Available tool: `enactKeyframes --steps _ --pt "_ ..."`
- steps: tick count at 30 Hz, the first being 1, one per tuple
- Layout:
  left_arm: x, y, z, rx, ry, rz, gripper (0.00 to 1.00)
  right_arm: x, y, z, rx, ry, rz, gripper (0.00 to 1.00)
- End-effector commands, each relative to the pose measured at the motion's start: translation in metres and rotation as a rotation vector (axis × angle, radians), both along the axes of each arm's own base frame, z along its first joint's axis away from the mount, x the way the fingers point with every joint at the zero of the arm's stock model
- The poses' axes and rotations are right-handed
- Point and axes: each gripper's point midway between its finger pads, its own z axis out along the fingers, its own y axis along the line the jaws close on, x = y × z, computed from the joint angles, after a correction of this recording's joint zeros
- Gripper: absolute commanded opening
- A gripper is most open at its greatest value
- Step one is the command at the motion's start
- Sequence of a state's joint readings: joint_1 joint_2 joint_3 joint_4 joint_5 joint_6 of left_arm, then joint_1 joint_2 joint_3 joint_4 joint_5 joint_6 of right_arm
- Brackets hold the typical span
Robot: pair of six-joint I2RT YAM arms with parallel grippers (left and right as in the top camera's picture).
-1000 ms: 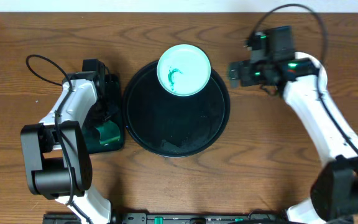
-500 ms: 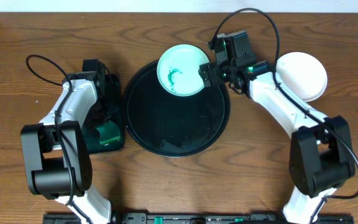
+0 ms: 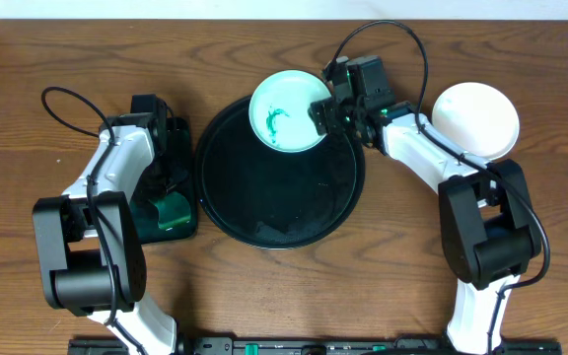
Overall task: Clean dirty plates on tray and stack at the side
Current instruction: 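Reach the right gripper to the rim of the last plate, then drag the last plate to the tray center with the right gripper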
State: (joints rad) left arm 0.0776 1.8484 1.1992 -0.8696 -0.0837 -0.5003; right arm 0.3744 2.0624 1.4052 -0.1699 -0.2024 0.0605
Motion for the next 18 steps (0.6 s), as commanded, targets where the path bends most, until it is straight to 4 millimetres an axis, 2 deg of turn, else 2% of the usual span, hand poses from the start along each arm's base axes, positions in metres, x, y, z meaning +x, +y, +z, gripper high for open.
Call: enactKeyframes --steps 1,5,7,10,13,14,17,18 --pt "-0.006 0.001 -0.002 0.0 0.019 0.006 0.67 0.007 -0.001 -0.018 -0.002 0.004 -0.014 0.81" --pt "-0.006 0.001 -0.001 0.0 0.02 0.006 0.67 0.009 0.002 -0.029 -0.003 0.005 -0.009 0.82" --pt "-0.006 0.001 -0.001 0.0 0.021 0.006 0.67 0.011 0.004 -0.027 0.002 -0.009 -0.007 0.76" --pt "-0.007 0.001 -0.001 0.0 0.024 0.006 0.67 0.013 0.007 -0.024 0.009 -0.026 -0.003 0.61" --pt "-0.007 0.001 -0.001 0.0 0.026 0.006 0.67 0.013 0.009 -0.024 0.011 -0.031 0.0 0.27" --pt "-0.008 0.001 -0.001 0.0 0.027 0.006 0.67 0.013 0.01 -0.024 0.01 -0.028 0.001 0.22" --pt "-0.009 0.001 -0.001 -0.001 0.031 0.006 0.67 0.009 0.012 -0.026 0.005 -0.016 0.008 0.29" --pt "-0.009 0.001 -0.001 -0.001 0.034 0.006 0.67 0.007 0.013 -0.027 0.0 -0.011 0.008 0.27"
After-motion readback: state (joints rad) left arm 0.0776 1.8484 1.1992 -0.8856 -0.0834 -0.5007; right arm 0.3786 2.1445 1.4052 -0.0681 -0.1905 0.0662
